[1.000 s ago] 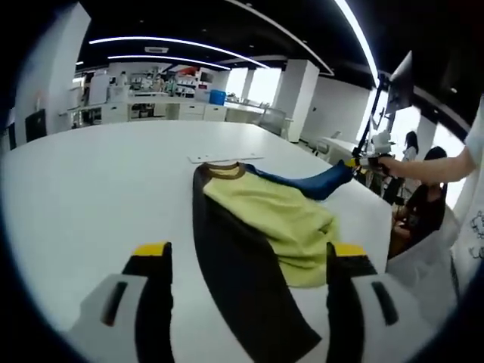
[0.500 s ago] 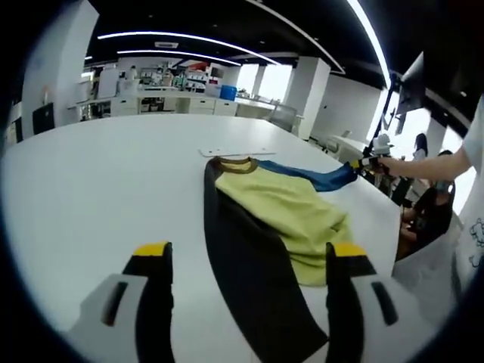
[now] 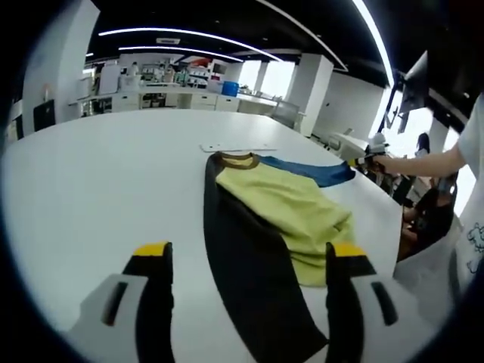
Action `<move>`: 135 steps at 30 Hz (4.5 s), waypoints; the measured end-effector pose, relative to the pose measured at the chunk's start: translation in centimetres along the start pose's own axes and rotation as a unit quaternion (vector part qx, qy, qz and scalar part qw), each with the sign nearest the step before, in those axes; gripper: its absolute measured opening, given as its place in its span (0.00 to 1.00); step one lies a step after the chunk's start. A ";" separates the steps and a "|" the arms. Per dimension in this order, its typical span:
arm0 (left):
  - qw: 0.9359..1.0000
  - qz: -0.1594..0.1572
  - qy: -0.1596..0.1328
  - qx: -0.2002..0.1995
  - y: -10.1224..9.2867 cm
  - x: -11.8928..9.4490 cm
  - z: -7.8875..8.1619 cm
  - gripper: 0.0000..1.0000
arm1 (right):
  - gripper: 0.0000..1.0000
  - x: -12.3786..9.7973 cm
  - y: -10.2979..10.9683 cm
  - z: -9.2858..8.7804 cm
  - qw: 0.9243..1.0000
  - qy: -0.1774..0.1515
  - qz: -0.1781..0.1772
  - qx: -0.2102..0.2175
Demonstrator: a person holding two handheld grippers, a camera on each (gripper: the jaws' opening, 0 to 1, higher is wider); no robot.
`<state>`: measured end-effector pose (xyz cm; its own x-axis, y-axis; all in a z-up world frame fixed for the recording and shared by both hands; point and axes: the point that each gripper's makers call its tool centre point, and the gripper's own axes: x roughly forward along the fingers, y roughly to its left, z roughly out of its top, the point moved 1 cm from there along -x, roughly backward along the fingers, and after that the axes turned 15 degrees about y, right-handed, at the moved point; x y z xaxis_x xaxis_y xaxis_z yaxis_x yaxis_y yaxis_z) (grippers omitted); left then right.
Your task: Fold the garment on the visible template until the final outline fits inside the template.
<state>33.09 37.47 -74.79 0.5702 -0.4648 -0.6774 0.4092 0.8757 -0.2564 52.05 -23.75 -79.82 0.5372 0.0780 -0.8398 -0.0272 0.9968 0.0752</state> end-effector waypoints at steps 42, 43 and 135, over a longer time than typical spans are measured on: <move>1.000 -0.018 -0.003 -0.014 -0.6 0.3 -1.1 0.82 | 1.00 -0.3 1.9 -1.4 0.993 0.016 0.028 -0.117; 1.000 -0.020 -0.004 -0.013 -0.7 0.2 -1.1 0.82 | 1.00 -0.4 2.1 -1.3 0.993 0.015 0.031 -0.113; 0.989 0.011 0.144 0.027 -1.8 -2.3 -15.0 0.00 | 0.95 -13.2 14.3 -6.9 0.962 -0.059 0.125 -0.234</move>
<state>20.36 38.93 -83.11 0.3555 -0.3817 -0.8532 0.4406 0.8735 -0.2071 38.73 -10.42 -71.41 0.5558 0.3405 -0.7584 -0.5295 0.8483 -0.0073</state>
